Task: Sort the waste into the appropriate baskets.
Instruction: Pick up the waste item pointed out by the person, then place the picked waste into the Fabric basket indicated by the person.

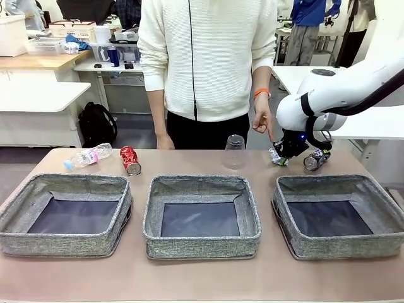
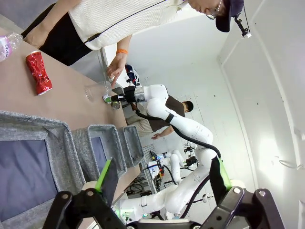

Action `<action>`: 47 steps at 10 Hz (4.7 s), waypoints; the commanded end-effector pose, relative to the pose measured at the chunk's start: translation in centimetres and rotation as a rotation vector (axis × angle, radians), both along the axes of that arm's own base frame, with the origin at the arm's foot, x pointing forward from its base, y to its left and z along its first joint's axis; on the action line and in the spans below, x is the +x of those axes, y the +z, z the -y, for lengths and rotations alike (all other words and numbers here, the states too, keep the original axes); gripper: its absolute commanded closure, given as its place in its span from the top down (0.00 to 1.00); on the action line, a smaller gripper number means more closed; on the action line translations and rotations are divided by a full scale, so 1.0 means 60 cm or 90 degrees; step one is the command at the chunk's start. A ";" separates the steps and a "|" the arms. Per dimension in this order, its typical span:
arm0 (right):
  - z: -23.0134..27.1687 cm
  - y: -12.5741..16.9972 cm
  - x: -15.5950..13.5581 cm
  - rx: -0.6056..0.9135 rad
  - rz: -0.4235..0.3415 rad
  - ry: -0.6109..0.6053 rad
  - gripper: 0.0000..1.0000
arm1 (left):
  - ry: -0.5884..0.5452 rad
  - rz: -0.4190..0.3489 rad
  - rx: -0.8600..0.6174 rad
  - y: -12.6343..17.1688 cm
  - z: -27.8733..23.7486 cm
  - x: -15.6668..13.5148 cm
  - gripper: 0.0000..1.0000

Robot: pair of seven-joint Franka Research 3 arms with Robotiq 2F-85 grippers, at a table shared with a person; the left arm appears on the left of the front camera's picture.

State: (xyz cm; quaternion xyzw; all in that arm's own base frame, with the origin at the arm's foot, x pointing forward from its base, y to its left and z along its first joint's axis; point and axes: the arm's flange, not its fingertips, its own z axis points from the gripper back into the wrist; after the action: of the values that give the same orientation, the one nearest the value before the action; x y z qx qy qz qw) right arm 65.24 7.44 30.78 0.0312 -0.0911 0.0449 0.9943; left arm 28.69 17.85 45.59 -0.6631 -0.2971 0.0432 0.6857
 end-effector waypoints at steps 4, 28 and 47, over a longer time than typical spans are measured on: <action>0.008 0.014 -0.004 -0.009 -0.010 -0.025 0.00 | 0.002 0.019 -0.006 0.002 0.003 0.000 1.00; -0.509 0.772 -0.611 -0.041 -0.053 -0.003 0.08 | 0.002 0.019 -0.006 0.002 0.003 0.000 1.00; -0.501 0.765 -0.612 -0.037 -0.038 0.021 0.08 | 0.002 0.019 -0.006 0.002 0.003 0.000 1.00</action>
State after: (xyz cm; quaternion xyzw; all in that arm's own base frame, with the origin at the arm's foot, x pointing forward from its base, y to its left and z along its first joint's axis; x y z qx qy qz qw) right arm 28.69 37.63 76.93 0.0088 -0.0546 0.0645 0.9964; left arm 28.71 17.87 45.55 -0.6631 -0.2971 0.0430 0.6857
